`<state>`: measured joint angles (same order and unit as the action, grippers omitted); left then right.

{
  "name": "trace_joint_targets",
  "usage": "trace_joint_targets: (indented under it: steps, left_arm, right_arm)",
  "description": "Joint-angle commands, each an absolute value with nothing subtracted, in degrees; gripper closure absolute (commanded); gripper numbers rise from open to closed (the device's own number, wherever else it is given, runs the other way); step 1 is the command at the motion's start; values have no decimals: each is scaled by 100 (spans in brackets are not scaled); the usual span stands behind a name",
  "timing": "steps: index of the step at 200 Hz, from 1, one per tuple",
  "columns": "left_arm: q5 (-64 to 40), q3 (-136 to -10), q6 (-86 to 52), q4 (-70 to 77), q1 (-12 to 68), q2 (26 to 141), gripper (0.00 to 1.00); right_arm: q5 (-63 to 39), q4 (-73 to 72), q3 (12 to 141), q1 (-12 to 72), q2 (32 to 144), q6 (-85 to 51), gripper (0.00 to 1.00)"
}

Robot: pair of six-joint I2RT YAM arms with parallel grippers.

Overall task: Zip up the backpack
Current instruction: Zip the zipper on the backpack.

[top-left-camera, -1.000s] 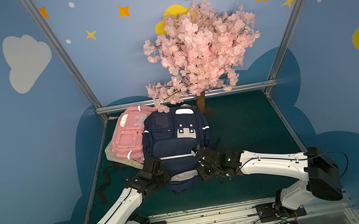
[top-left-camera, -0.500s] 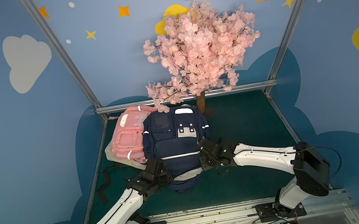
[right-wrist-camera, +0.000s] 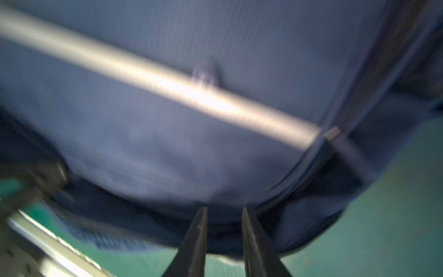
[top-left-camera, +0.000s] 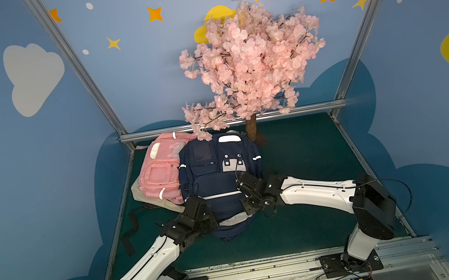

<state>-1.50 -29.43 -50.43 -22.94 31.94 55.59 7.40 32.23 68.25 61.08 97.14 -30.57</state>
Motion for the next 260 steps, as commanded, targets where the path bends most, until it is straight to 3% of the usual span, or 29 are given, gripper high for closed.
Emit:
trace_joint_targets:
  steps: [1,53,157,260]
  left_arm:
    - [10,-3134,-4897,-2097,3199,5589,85]
    - [-118,-3147,-4913,-1892,3199,5825,85]
    - [-123,-3086,-4913,-1956,3195,5748,84]
    - [-99,-3043,-4904,-1939,3199,5782,84]
  right_arm:
    - [547,3381,6417,6325,9505,-3099,70]
    - [782,3252,6159,6447,9600,-3309,57]
    - [1143,3397,6597,6006,9335,-2903,57]
    - [869,3385,6822,5897,10025,-2376,58]
